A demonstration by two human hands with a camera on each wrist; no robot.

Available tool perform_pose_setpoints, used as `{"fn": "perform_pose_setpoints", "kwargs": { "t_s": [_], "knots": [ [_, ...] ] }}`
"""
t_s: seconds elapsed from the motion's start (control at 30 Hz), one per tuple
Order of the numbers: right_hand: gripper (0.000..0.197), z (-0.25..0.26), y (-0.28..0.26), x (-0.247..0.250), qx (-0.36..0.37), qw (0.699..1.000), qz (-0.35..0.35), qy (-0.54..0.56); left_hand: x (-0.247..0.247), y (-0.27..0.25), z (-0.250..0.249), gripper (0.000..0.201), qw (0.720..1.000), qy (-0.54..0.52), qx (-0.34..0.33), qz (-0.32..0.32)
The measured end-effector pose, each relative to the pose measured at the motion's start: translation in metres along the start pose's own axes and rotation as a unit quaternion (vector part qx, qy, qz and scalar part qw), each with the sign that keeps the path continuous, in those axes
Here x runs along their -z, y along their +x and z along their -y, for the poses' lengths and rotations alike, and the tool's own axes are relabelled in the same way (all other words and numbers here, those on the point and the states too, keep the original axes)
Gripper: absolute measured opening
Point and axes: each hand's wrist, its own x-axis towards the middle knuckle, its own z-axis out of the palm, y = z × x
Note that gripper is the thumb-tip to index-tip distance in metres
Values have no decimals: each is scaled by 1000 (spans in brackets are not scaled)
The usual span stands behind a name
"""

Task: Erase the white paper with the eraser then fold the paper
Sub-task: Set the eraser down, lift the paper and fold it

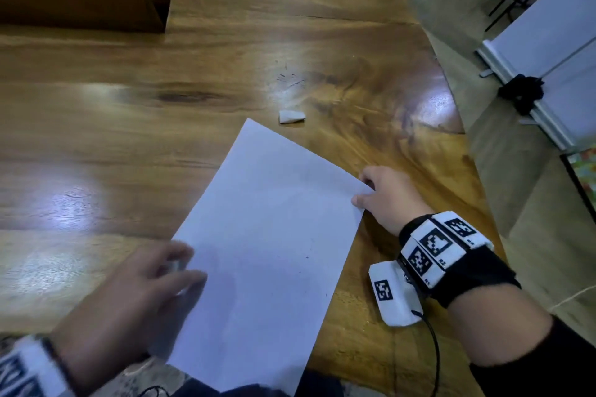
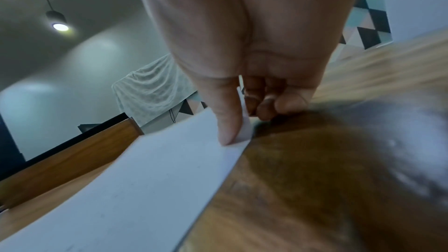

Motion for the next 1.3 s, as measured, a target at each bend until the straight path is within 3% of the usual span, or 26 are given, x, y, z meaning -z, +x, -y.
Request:
{"fn": "perform_pose_setpoints", "kwargs": {
  "t_s": [0.07, 0.17, 0.2, 0.27, 0.33, 0.43, 0.57, 0.77, 0.9, 1.1, 1.23, 1.3],
  "knots": [
    [12, -2, -1, -1, -2, 1000, -7, 7, -6, -26, 19, 56, 998, -20, 53, 12],
    [13, -4, -2, -2, -10, 1000, -7, 18, -9, -61, 68, 52, 986, -47, 161, -26],
    [15, -5, -2, -2, -14, 1000, -3, 22, -11, -69, 91, 53, 983, -31, 174, -51],
    [18, -7, -1, 0, -17, 1000, 2, 26, -21, -80, 115, 52, 980, -55, 190, -19],
    [15, -6, 0, 1, -16, 999, 13, 44, -18, -79, 107, 38, 977, -36, 203, -46],
    [12, -6, 0, 3, -19, 995, 46, 92, -17, -72, 74, 32, 979, -63, 193, -22],
    [21, -11, 2, 6, -28, 985, 80, 149, -27, -74, 67, 57, 969, -149, 192, -40],
    [20, -19, 3, 15, -54, 952, 110, 280, -30, -61, 38, 42, 928, -269, 202, -160],
    [18, -32, 0, 23, -79, 938, 127, 313, -36, -47, 33, 62, 914, -298, 195, -193],
    [18, -35, -1, 35, -86, 924, 140, 344, -36, -35, 26, 75, 897, -310, 194, -248],
    [16, -24, -4, 32, -73, 924, 157, 340, -37, -46, 26, 58, 863, -372, 223, -259],
    [14, -15, -6, 27, -62, 928, 169, 327, -39, -58, 33, 45, 868, -351, 246, -250]
  ]
}}
